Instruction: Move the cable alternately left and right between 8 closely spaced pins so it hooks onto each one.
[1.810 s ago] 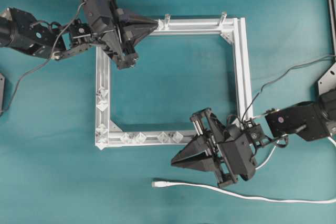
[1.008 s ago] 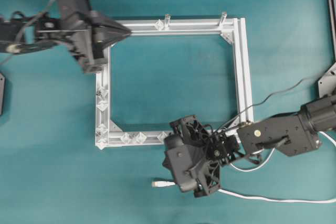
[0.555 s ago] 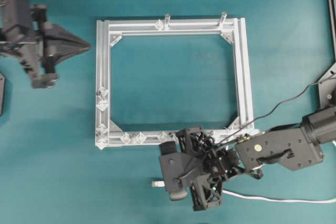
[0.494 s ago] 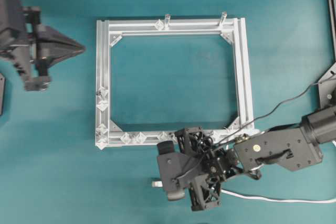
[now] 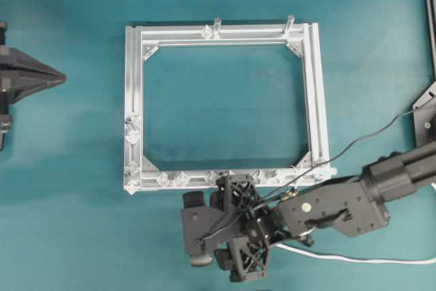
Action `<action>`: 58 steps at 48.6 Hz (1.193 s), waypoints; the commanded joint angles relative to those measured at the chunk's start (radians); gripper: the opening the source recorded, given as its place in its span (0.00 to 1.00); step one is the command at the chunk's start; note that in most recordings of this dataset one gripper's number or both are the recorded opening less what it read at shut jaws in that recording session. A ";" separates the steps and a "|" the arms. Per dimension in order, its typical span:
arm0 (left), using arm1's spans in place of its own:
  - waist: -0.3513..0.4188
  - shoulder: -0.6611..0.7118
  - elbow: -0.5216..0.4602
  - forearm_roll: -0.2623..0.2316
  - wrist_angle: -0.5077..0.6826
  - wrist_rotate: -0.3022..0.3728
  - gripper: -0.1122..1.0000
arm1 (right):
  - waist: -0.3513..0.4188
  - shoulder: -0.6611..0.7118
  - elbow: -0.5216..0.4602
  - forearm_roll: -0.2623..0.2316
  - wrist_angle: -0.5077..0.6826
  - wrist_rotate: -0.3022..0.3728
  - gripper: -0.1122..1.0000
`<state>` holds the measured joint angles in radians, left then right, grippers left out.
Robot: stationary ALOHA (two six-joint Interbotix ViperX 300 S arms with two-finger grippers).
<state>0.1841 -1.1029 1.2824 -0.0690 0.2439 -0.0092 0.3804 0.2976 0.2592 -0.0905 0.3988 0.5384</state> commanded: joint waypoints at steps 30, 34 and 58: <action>-0.003 -0.040 0.021 0.000 0.023 -0.043 0.13 | 0.014 0.080 -0.089 0.000 0.021 0.046 0.54; -0.002 -0.040 0.021 0.002 0.023 -0.043 0.13 | 0.015 0.089 -0.089 0.000 0.021 0.048 0.47; -0.003 -0.040 0.028 0.000 0.018 -0.044 0.13 | 0.014 0.114 -0.112 0.000 0.051 0.048 0.27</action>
<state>0.1841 -1.1505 1.3208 -0.0690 0.2715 -0.0476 0.3896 0.4234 0.1749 -0.0920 0.4372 0.5844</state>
